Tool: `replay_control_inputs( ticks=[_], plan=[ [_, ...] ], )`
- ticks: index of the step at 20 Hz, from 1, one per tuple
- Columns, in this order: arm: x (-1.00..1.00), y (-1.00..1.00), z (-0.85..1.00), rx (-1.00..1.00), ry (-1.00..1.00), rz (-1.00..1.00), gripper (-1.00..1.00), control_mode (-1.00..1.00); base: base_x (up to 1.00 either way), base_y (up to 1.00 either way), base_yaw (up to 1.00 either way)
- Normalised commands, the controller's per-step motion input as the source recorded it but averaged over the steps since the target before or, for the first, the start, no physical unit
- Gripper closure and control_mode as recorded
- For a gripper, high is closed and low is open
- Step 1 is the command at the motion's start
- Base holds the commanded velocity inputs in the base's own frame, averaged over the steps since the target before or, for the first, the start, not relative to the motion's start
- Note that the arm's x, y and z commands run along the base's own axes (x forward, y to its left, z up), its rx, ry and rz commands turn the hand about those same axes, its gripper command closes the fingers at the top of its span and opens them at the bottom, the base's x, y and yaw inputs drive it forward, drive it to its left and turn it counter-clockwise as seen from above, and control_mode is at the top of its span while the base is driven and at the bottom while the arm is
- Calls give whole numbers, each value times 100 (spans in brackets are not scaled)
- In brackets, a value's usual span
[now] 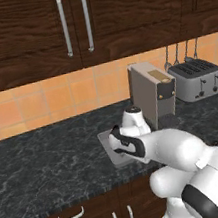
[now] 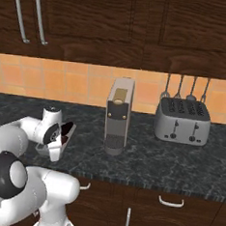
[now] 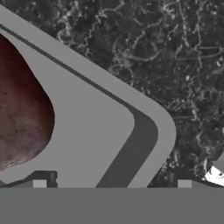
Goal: Take the meat container that has the chicken drumstick and place it on the second highest rack of the freezer. Then take the vegetable container that has the potato and avocado and place it on the highest rack of the freezer.
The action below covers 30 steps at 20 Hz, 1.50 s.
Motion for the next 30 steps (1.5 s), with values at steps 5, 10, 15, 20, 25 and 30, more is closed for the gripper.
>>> replay_control_inputs(
  ticks=[5,10,15,20,25,30],
  plan=[
    [21,20,-44,-3,0,-2,-100,-100,0,0,0],
    [-8,4,-28,-3,-1,-2,100,-100,0,0,0],
    [-34,-4,-2,-2,-11,-7,100,-100,0,0,0],
    [-11,-8,3,0,-10,-10,100,-100,0,0,0],
    [-54,-11,76,5,-10,-2,100,-100,0,0,0],
    [-57,-3,100,10,-1,0,100,-100,0,0,0]
  ],
)
